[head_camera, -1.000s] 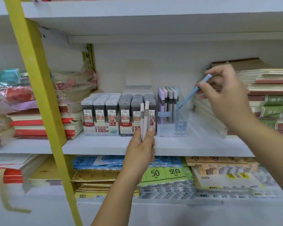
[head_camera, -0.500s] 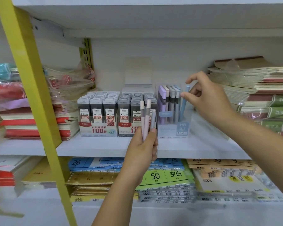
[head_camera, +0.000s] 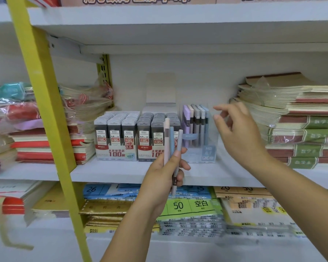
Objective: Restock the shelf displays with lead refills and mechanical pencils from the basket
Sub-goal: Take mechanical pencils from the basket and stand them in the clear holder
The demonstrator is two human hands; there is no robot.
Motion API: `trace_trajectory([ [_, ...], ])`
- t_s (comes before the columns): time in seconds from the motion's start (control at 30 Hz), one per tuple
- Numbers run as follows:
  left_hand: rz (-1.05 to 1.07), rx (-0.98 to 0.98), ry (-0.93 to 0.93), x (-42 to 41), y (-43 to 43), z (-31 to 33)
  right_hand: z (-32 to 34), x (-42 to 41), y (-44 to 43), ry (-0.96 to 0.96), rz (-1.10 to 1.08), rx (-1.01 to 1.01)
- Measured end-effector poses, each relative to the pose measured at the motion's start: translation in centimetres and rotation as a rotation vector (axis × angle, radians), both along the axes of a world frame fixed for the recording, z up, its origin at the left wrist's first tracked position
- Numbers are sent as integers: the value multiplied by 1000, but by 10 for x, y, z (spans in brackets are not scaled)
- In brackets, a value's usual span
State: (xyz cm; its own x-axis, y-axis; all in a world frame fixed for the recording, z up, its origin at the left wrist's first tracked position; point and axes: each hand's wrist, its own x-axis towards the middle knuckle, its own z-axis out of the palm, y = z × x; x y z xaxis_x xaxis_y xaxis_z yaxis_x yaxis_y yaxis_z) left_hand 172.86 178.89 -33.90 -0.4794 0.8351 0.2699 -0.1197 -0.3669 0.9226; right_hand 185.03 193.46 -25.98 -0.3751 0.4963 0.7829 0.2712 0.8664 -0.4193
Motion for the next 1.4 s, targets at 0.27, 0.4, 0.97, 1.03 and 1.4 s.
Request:
trace_trajectory([
  [0.27, -122, -76, 111, 11, 0, 21, 5, 8, -38, 136, 568, -565],
  [0.4, -136, -170, 86, 1, -9, 10, 10, 21, -22, 264, 564, -655],
  [0.97, 96, -86, 221, -12, -12, 11, -26, 9, -48, -386, 399, -283],
  [1.03, 103, -69, 206, -11, -10, 11, -18, 13, -45, -306, 409, -317],
  [1.4, 141, -77, 160, -10, -2, 11, 52, 12, -8, 214, 372, -63],
])
